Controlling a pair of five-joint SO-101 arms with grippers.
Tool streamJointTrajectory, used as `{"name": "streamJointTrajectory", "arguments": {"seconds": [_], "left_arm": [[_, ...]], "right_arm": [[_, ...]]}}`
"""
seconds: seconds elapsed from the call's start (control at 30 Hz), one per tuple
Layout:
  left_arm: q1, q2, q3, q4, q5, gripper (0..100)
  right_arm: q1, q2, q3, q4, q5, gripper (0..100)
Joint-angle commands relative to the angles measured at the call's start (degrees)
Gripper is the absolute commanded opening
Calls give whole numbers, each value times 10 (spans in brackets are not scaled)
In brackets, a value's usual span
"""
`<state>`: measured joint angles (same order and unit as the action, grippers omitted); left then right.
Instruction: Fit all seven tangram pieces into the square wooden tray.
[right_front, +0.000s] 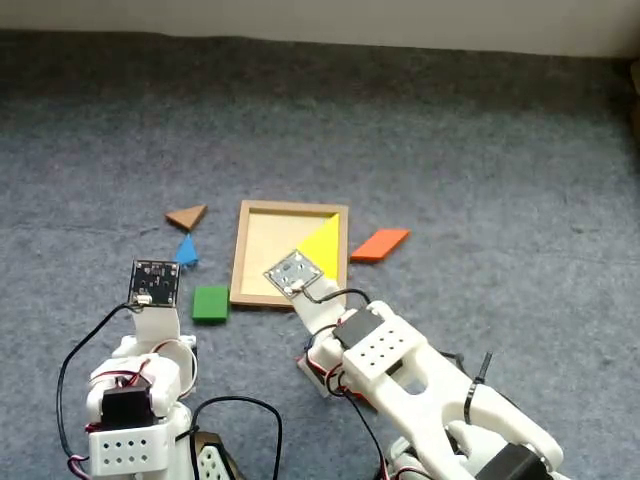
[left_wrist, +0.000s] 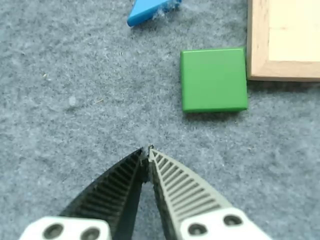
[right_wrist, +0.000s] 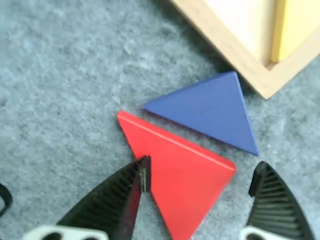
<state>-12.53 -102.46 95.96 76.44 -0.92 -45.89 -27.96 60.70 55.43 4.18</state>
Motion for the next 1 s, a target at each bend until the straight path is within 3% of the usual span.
{"name": "streamJointTrajectory", "arguments": {"seconds": [0.0,0.23,0.6,0.97], "left_arm": [[-6,-6,12,3,-5,24],[-6,-6,12,3,-5,24],[-6,-6,12,3,-5,24],[-6,-6,12,3,-5,24]], "right_arm": [[-4,20,-3,-9,7,308],[-13,110,-26,-7,7,307],[-33,110,-45,58,7,307],[-36,115,-52,61,7,307]]}}
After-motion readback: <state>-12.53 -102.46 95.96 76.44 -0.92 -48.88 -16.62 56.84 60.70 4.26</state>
